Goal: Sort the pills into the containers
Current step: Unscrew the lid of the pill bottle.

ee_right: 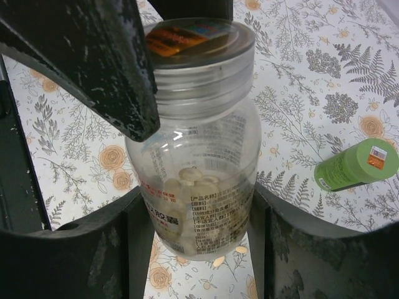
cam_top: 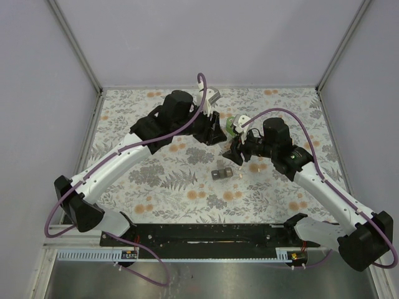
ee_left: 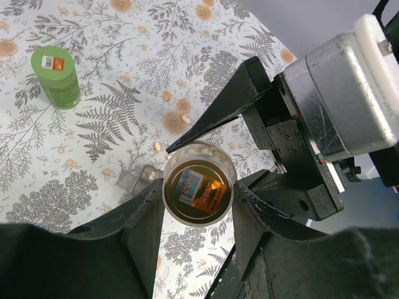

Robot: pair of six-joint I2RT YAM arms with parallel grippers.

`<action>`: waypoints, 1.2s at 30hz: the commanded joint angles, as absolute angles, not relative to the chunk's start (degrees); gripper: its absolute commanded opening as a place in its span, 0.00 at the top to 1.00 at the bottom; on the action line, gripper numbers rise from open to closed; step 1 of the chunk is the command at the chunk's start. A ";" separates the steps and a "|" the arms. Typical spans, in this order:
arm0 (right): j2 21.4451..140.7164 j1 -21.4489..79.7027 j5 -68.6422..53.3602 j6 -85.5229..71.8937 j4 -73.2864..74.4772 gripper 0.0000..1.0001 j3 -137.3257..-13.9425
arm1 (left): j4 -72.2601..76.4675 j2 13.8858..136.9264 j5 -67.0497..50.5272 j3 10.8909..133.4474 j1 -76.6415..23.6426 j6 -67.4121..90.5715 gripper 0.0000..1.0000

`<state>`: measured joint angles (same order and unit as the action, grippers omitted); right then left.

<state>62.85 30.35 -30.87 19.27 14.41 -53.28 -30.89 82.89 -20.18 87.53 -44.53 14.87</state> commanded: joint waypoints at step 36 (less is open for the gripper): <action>62.93 30.41 -43.68 21.88 14.41 1.00 -54.75 | -59.31 81.56 -61.08 98.78 -34.98 -60.37 0.01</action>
<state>62.87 30.37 -38.94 20.23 13.63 -53.21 -50.33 80.07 -48.62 94.15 -35.14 -42.70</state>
